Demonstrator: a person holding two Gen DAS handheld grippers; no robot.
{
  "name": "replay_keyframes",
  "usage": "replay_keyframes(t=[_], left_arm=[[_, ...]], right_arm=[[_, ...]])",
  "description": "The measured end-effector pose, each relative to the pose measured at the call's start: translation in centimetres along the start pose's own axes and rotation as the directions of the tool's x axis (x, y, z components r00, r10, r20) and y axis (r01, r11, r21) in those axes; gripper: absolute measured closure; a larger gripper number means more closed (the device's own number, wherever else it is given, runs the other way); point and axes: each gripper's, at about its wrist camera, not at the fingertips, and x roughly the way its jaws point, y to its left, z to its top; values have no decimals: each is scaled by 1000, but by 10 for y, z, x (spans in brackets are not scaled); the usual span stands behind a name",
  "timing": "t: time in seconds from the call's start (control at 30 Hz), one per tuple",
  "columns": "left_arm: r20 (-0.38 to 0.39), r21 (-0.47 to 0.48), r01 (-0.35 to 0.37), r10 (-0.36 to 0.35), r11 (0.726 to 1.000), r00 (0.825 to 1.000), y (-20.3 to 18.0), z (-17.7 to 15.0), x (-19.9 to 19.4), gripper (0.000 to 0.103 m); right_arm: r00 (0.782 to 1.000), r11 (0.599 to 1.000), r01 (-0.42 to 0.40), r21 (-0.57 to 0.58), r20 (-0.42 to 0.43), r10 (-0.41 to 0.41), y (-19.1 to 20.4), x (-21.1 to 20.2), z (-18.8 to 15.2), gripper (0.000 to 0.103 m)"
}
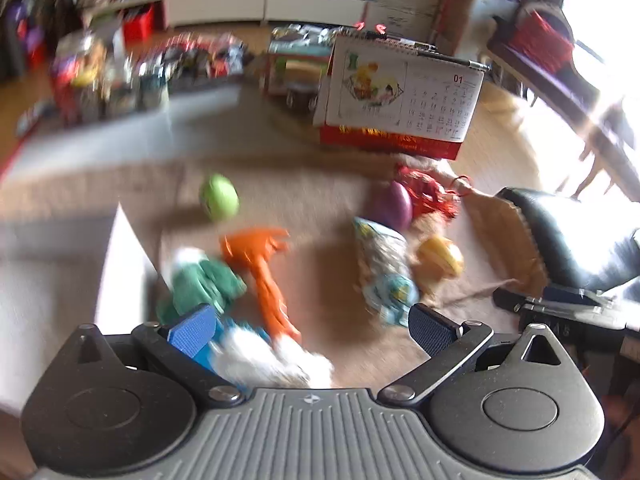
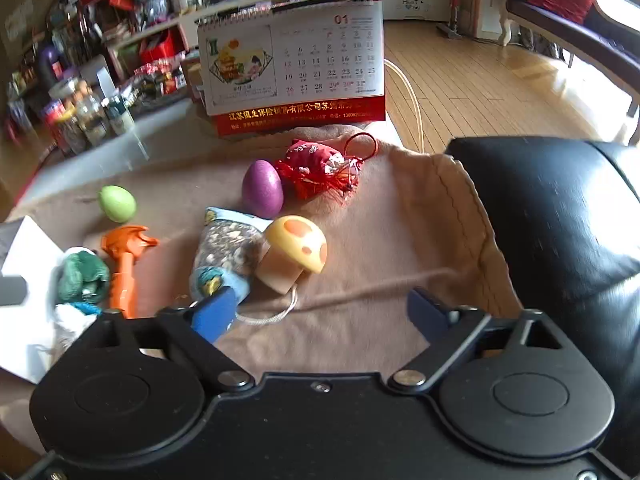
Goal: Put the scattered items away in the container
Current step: 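Grasp the yellow mushroom toy with the right gripper while the left approaches the floral sack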
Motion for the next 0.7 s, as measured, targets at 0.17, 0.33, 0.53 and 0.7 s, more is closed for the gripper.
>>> replay_keyframes(t=[0.17, 0.33, 0.53, 0.7], left_arm=[[-19, -72, -74, 73, 995, 997, 30, 3, 17, 1], [-111, -162, -49, 31, 986, 993, 40, -16, 39, 1], [-154, -88, -22, 8, 996, 988, 16, -33, 40, 1], [-175, -74, -25, 12, 997, 985, 6, -47, 31, 1]], right_arm=[[998, 998, -26, 62, -61, 30, 2, 31, 4, 41], [994, 991, -33, 128, -102, 47, 6, 59, 7, 42], [981, 967, -41, 252, -175, 87, -1, 92, 8, 53], [987, 967, -45, 252, -136, 81, 12, 97, 17, 52]])
